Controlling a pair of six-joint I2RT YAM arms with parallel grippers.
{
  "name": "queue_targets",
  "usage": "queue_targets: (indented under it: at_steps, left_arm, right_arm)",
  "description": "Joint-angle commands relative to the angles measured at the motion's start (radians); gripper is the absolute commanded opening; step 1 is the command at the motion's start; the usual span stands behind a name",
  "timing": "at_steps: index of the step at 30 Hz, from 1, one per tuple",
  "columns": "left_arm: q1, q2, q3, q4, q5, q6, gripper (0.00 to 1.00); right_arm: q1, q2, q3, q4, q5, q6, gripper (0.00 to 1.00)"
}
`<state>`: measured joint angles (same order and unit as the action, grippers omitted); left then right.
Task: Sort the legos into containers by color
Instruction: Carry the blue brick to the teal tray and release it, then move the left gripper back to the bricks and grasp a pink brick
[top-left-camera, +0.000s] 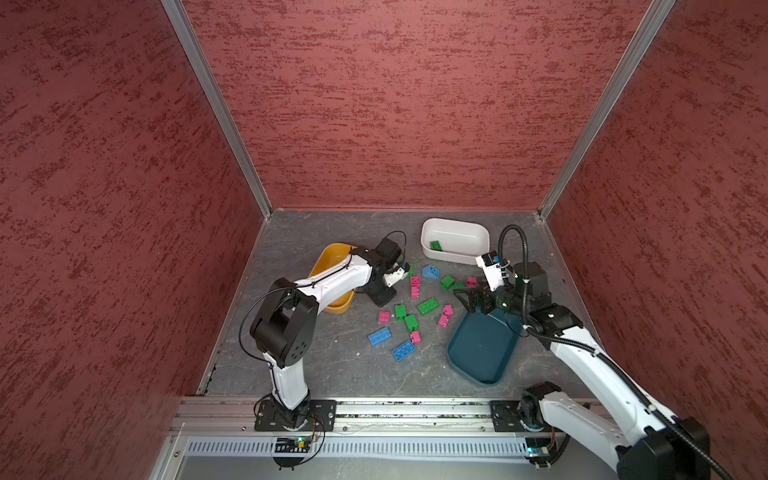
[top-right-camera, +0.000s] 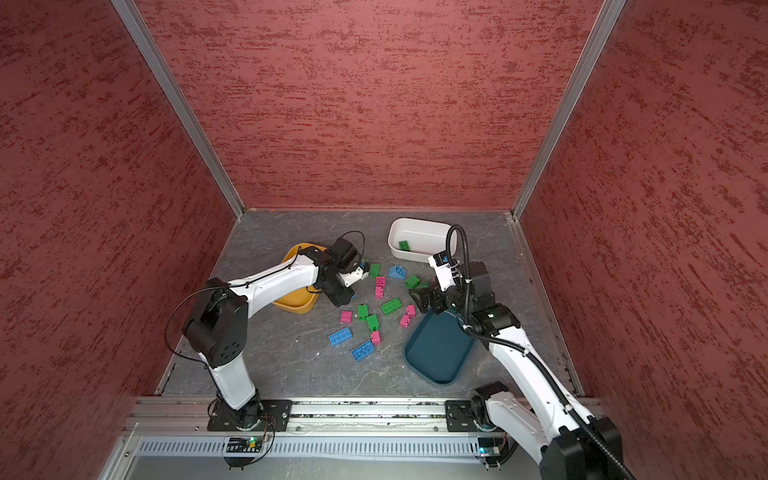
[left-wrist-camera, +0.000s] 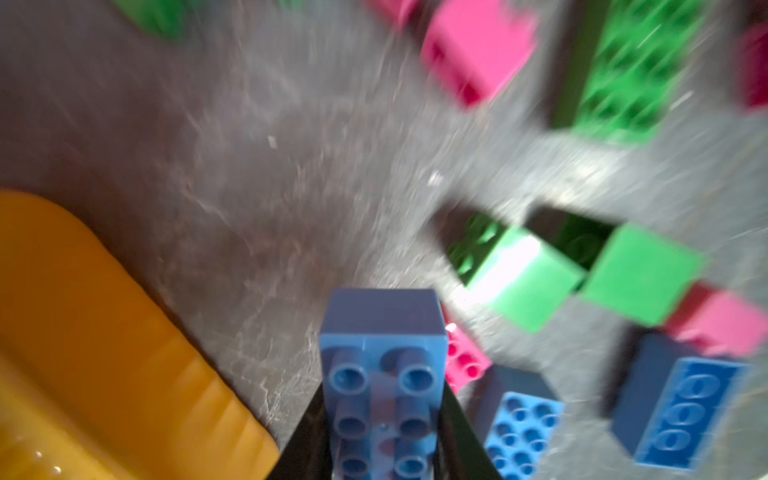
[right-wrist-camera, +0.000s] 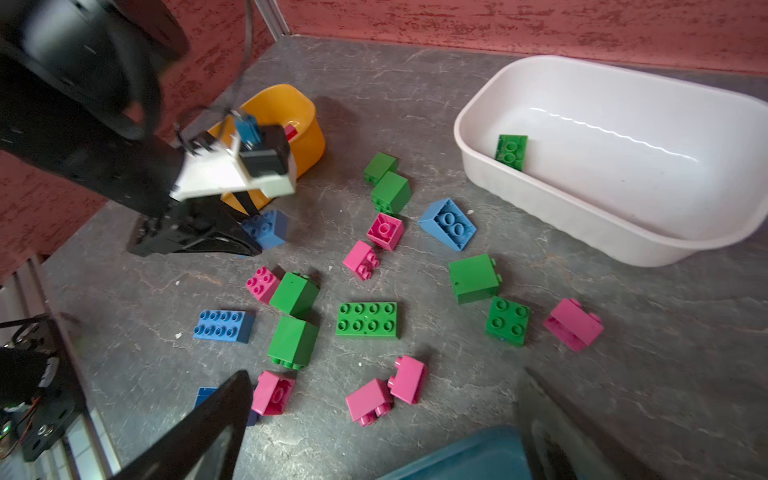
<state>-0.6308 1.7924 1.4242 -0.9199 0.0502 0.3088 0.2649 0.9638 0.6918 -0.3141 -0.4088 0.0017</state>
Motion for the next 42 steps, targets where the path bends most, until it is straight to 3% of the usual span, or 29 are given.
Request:
queue_targets:
  at_steps: [1,12,21,24,27,29,35,42]
  left_arm:
    - [-0.049,-0.036,0.090,-0.038,0.103,-0.105,0.25]
    - [-0.282,0.077,0.262,0.098,0.269,-0.434,0.25]
    - [-0.415,0.174,0.190,0.345,0.265,-0.667,0.26]
    - [-0.423,0.200,0.174,0.357,0.243,-0.684,0.31]
    - [-0.420,0.194,0.163,0.350,0.235,-0.680,0.41]
    - [-0.414,0.168,0.157,0.339,0.231,-0.673,0.52]
    - [-0.385,0.045,0.115,0.268,0.237,-0.637,0.64]
    - [-0.296,-0.125,0.006,0.069,0.162,-0.558,0.66]
  right_arm:
    - [-0.041,-0.007,0.049,-0.042,0.047,0.028,0.99]
    - [-0.190,-0.018,0.076,-0.139,0.013,0.095,0.99]
    - [-0.261,-0.042,0.054,-0.176,0.015,0.105,0.99]
    - [-0.264,-0.043,0.052,-0.175,0.001,0.103,0.99]
    - [-0.263,-0.046,0.051,-0.173,-0.021,0.099,0.99]
    - [-0.263,-0.048,0.049,-0.162,-0.046,0.101,0.99]
    - [-0.263,-0.039,0.049,-0.151,-0.113,0.095,0.99]
    - [-0.261,-0.033,0.040,-0.117,-0.220,0.109,0.99]
